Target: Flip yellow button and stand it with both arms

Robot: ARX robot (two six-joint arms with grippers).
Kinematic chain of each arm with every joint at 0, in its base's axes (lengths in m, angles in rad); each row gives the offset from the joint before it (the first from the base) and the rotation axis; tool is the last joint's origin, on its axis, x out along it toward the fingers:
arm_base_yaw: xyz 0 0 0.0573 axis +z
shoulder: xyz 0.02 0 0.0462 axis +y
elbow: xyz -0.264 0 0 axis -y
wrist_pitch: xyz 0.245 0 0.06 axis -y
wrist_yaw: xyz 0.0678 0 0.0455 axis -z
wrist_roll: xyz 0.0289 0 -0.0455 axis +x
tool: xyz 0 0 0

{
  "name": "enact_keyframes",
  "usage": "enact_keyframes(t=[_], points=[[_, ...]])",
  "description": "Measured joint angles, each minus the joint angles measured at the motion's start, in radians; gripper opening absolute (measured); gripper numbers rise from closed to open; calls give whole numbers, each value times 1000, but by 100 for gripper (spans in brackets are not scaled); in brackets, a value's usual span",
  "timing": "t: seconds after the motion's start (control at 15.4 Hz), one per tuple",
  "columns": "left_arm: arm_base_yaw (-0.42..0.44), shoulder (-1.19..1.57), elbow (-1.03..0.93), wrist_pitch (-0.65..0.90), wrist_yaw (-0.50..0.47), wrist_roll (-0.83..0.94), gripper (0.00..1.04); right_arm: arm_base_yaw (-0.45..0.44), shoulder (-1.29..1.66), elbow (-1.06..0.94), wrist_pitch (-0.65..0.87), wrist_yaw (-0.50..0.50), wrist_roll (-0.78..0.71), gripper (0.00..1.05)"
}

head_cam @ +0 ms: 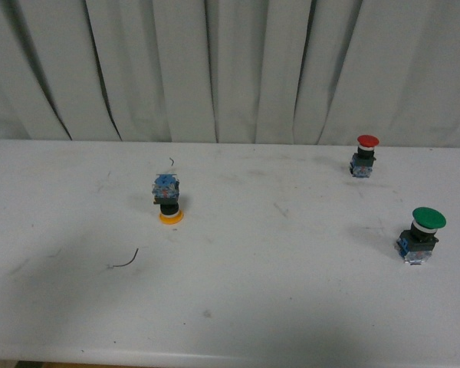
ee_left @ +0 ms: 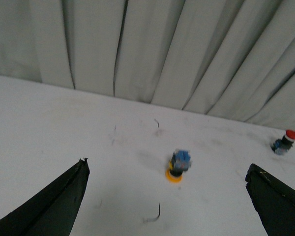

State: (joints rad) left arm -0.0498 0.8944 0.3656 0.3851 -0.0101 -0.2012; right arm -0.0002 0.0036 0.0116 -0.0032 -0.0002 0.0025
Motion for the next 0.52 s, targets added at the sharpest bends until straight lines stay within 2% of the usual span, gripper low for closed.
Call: enact_keyframes(t=[0.13,0.32,0.52], points=[[-39,349,208,95,6,8,98,0,0,0,0,0,0,98],[-99,793,525,2,-8,26,98,0,0,0,0,0,0,98],[-168,1001,734,-81,-13,53,98,0,0,0,0,0,0,98]])
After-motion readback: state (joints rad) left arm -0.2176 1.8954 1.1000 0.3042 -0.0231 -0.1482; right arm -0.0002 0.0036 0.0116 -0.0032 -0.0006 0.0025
